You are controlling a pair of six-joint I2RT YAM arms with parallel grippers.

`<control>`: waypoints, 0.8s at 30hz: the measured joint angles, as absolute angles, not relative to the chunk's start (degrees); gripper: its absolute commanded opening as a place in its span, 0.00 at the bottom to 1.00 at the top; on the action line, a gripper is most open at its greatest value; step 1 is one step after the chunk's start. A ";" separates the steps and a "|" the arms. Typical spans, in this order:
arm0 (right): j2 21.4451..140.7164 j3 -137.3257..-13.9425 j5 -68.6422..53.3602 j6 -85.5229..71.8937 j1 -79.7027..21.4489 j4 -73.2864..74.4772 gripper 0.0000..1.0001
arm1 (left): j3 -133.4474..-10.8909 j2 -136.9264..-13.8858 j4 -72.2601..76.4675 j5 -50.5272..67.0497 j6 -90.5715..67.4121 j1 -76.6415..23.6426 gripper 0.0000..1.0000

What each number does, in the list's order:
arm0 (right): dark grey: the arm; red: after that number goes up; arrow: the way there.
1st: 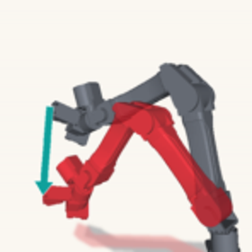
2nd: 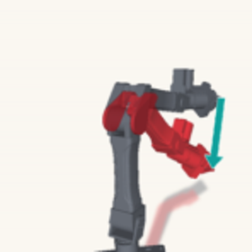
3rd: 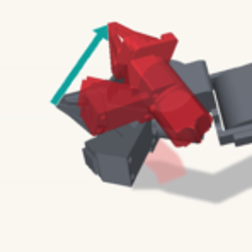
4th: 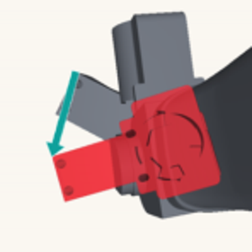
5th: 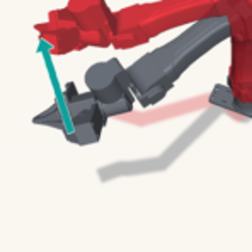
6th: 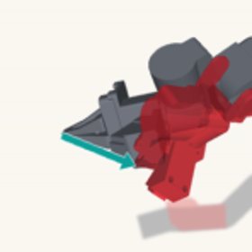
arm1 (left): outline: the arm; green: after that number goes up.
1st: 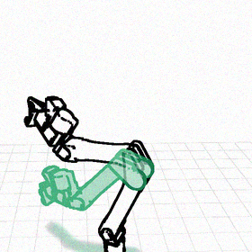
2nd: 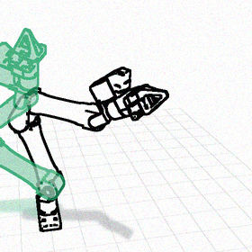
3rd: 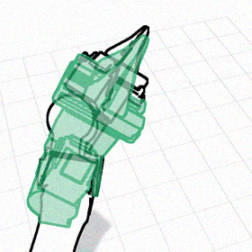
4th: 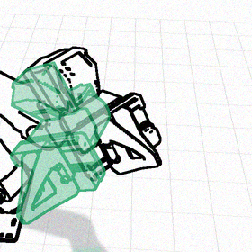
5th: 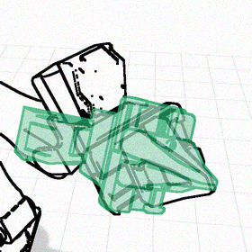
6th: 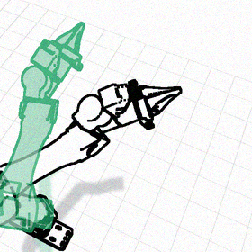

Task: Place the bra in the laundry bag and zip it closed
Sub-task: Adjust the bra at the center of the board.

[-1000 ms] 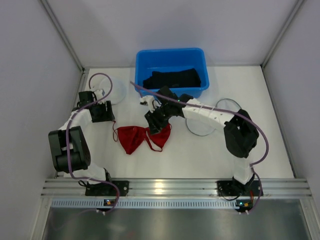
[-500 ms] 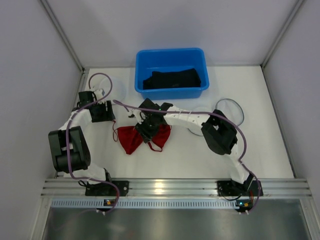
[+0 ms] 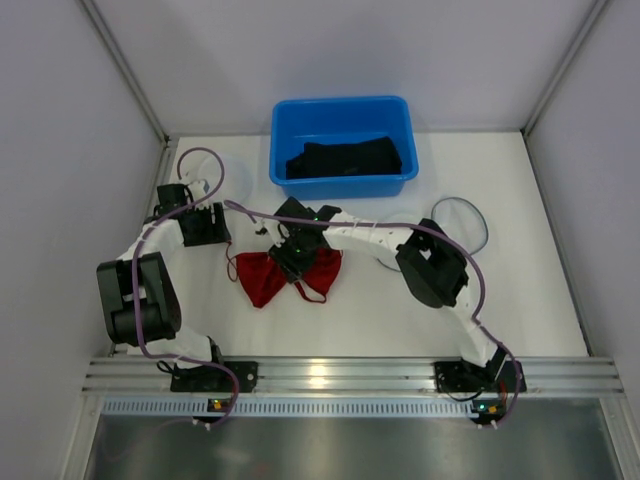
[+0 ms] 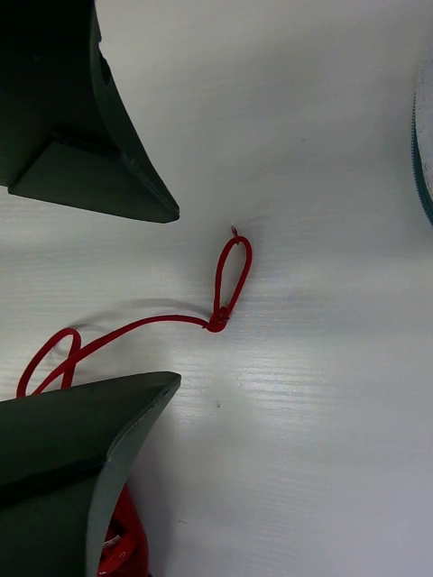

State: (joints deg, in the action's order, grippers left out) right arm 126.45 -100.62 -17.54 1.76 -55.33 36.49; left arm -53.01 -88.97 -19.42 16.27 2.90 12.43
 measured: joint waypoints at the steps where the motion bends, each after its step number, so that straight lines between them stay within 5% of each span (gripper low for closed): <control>1: 126.65 -100.62 -17.43 1.76 -55.33 36.49 0.35 | -53.01 -88.97 -19.42 16.43 2.90 12.43 0.73; 9: 126.93 -101.84 -17.23 1.26 -55.33 36.99 0.06 | -53.01 -88.97 -19.31 16.69 2.90 12.67 0.73; 16: 125.56 -102.54 -18.31 0.82 -55.33 37.91 0.04 | -52.99 -88.97 -19.29 16.86 2.92 12.67 0.73; 20: 123.33 -102.52 -19.16 0.80 -55.33 38.59 0.12 | -52.90 -88.97 -19.29 16.86 2.92 12.67 0.73; 24: 122.17 -102.39 -19.99 0.80 -55.29 38.59 0.04 | -52.82 -88.97 -19.29 16.93 2.92 12.67 0.73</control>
State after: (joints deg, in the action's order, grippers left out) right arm 122.17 -102.39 -19.99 0.80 -55.29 38.59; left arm -52.82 -88.97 -19.29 16.93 2.92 12.67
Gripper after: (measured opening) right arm 0.109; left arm 0.732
